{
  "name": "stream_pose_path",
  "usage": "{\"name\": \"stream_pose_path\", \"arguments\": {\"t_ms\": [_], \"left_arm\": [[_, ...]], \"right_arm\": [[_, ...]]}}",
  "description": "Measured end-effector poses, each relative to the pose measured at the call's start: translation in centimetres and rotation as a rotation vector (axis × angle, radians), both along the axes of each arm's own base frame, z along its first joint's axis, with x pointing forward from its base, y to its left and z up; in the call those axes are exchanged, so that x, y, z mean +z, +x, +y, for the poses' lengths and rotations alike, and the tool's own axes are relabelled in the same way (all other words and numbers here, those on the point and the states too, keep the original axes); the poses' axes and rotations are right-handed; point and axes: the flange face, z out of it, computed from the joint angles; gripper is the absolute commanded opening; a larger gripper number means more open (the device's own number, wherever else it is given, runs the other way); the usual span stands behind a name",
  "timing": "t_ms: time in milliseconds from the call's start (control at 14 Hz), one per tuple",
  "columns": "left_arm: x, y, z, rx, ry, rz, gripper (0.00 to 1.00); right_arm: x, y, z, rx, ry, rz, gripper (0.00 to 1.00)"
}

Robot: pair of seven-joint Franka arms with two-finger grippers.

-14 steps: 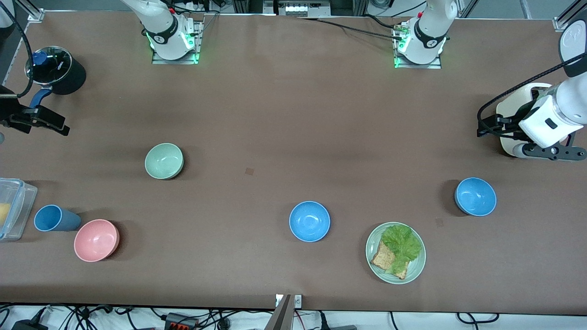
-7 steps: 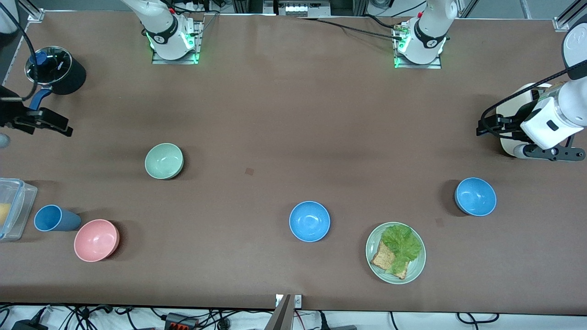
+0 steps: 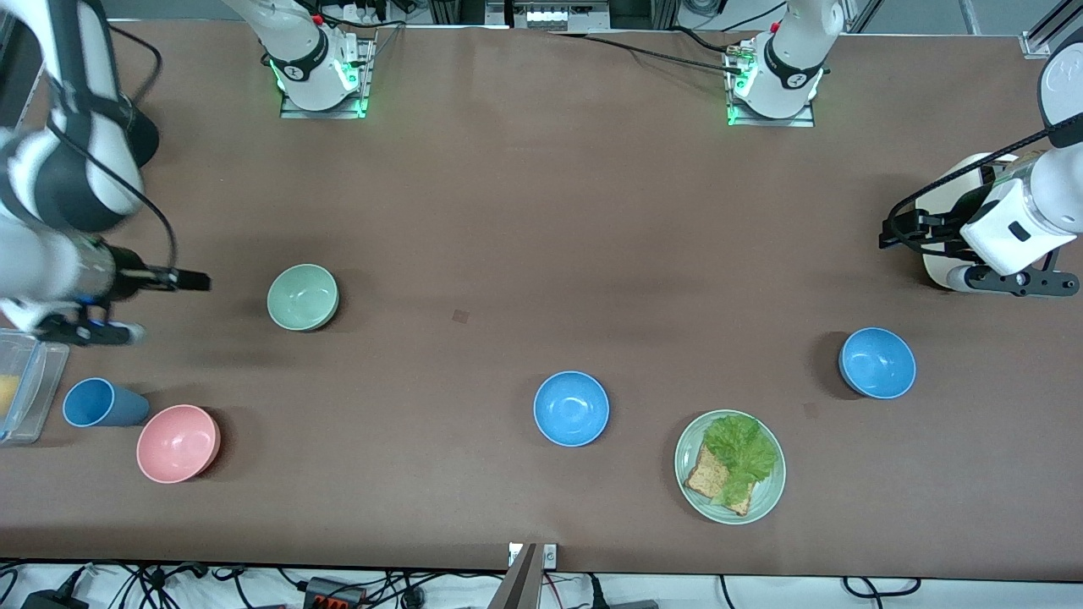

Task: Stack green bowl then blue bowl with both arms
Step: 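Reach the right gripper down to the pale green bowl rim and grasp it, then carry the green bowl with the right gripper while the left gripper grasps the blue bowl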

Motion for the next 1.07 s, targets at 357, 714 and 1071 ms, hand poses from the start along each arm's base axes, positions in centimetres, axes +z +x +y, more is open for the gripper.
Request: {"name": "stream_pose_path", "arguments": {"t_ms": [357,714,1071], "left_arm": [[0.0,0.0,0.0,0.000,0.000,0.002,1.00],[0.0,0.0,0.0,0.000,0.000,0.003,1.00],[0.0,0.0,0.0,0.001,0.000,0.003,1.00]], "right_arm": [[-11.3,0.2,2.2,0.036,-0.005,0.143,1.00],[-16.6,-0.2,4.8,0.079,-0.012,0.196,0.67],[-18.2,-0.3,4.6,0.077,-0.014,0.200,0.00]]}}
